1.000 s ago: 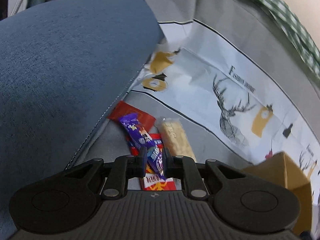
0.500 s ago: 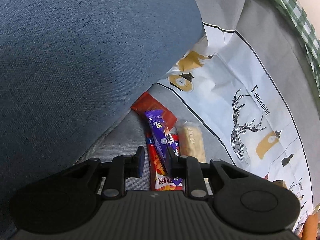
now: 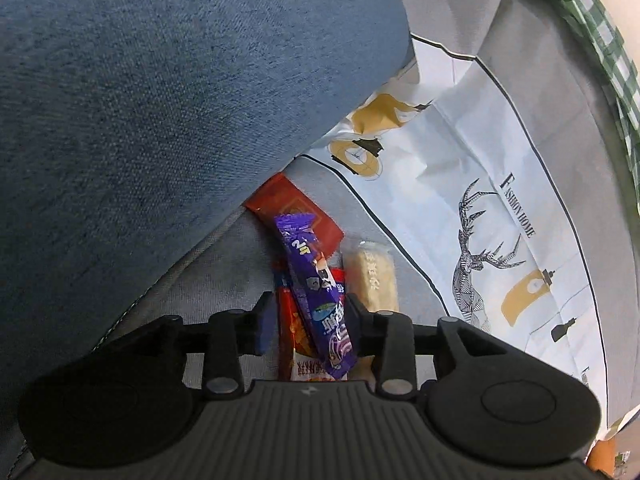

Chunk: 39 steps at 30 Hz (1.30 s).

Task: Organize snacks
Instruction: 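Grasp the purple candy bar with the left tool while the right tool grasps the pale rice bar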

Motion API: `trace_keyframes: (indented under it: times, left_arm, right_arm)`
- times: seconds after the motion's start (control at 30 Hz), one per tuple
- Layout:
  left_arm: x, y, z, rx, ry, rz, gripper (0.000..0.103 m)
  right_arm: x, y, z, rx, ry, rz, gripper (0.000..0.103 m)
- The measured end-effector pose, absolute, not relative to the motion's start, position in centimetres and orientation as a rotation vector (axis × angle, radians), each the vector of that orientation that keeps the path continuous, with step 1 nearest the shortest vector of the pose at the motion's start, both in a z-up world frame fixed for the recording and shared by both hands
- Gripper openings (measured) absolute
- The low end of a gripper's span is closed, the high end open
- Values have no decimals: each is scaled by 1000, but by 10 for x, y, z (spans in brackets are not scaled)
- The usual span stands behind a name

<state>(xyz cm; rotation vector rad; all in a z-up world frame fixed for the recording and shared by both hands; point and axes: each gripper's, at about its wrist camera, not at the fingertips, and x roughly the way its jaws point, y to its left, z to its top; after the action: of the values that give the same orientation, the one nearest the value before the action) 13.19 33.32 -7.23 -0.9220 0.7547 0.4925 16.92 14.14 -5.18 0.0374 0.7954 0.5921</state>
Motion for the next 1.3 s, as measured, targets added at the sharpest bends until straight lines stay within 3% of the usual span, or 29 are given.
trace_keyframes:
  times: [0.07, 0.23, 0.3, 0.37, 0.6, 0.7, 0.83, 0.93, 1.3]
  left_arm:
    - [135, 334, -74, -926, 761, 489, 45]
    - [147, 336, -78, -900, 778, 484, 49]
    - [151, 336, -79, -886, 790, 481, 49]
    - [156, 335, -82, -866, 812, 486, 49]
    - [161, 334, -86, -825, 855, 481, 48]
    - [159, 333, -86, -804, 860, 467, 37]
    - [154, 330, -82, -785, 843, 419, 11]
    - [147, 326, -77, -741, 838, 401, 0]
    - [84, 306, -56, -673, 819, 371, 1]
  right_arm:
    - [174, 150, -56, 12, 803, 612, 73]
    - [180, 161, -71, -22, 862, 640, 75]
    - [180, 164, -73, -40, 869, 641, 69]
    - [179, 164, -73, -49, 872, 648, 45]
    - [176, 150, -67, -11, 876, 639, 38]
    - [172, 140, -62, 0, 888, 618, 36]
    - [159, 123, -56, -13, 912, 600, 35]
    - [143, 108, -51, -35, 922, 594, 35]
    - [70, 57, -34, -74, 973, 636, 35]
